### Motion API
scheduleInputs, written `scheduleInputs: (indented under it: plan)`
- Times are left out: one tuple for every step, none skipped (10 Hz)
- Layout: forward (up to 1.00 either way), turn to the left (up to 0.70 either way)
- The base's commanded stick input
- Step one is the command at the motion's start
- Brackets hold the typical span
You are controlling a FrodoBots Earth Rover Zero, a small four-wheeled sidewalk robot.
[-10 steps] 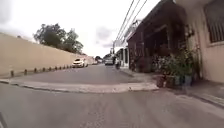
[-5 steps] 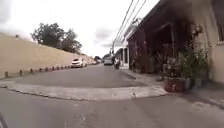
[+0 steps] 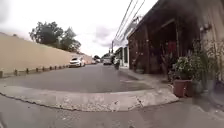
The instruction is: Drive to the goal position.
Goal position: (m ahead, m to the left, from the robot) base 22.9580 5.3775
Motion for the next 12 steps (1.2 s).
scheduleInputs:
  plan:
    - [0.70,0.00]
    - [0.70,0.00]
    - [0.70,0.00]
    - [0.70,0.00]
    - [0.70,0.00]
    - [0.70,0.00]
    - [0.70,0.00]
    - [0.70,0.03]
    - [0.70,0.16]
    - [0.70,0.35]
    - [0.70,0.35]
    - [0.70,0.35]
